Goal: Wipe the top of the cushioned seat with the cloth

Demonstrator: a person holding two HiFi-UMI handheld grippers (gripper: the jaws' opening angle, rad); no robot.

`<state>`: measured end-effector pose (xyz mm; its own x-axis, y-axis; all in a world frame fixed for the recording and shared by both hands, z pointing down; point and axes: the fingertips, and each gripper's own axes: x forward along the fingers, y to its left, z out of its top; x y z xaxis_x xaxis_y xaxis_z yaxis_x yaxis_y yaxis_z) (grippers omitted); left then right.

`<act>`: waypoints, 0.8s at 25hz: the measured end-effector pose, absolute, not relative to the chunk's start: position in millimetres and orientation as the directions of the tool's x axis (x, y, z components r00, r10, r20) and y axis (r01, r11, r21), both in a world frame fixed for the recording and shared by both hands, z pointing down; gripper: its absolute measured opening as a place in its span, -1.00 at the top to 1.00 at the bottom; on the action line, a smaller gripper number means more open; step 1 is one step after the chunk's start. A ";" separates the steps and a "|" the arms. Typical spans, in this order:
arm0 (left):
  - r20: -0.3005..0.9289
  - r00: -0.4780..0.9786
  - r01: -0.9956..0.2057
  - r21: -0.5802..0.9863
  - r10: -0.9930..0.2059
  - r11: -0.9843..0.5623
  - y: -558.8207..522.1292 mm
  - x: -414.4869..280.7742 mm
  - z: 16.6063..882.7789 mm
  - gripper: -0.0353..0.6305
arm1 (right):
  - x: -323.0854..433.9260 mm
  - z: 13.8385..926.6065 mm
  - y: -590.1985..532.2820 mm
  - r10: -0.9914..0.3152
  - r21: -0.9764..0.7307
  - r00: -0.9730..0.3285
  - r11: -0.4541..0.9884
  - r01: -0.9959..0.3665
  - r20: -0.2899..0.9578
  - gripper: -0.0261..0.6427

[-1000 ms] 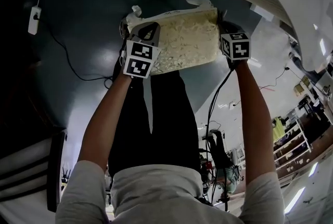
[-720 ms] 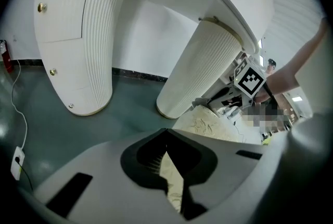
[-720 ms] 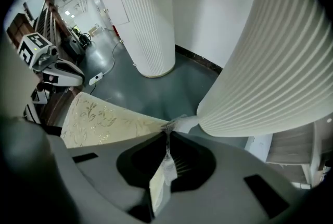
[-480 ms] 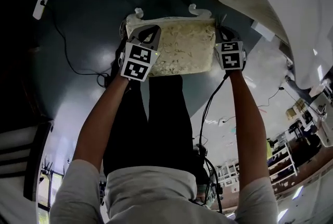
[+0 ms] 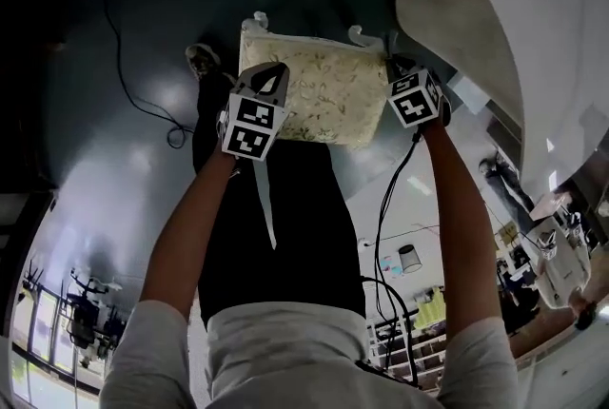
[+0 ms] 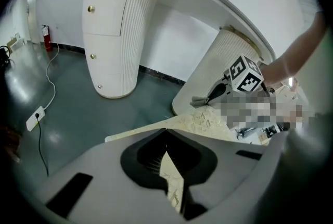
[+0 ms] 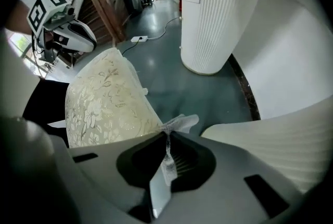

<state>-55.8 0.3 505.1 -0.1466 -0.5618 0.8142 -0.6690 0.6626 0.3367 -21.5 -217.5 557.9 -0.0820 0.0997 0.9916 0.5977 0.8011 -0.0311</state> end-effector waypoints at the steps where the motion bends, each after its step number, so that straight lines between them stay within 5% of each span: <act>1: 0.812 -0.160 -0.662 0.334 -0.561 0.672 3.4 -58.6 504.6 0.85 | -24.4 560.4 -218.3 0.109 -0.052 -0.057 0.793 0.607 0.992 0.84; 12: 0.814 -0.223 -0.535 0.358 -0.536 0.766 49.0 -65.4 517.8 0.85 | -26.8 583.9 -217.3 0.089 -0.216 0.213 0.675 0.705 0.973 0.84; 20: 0.805 -0.253 -0.505 0.364 -0.537 0.783 76.6 -87.3 519.4 0.85 | -24.2 575.4 -195.7 0.166 -0.442 0.414 0.461 0.769 0.895 0.84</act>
<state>-87.3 76.6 519.4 -0.2532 -0.5372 0.8045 -0.5049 0.7828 0.3638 -24.2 -195.7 575.4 0.4144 0.1664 0.8948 0.7692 0.4614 -0.4421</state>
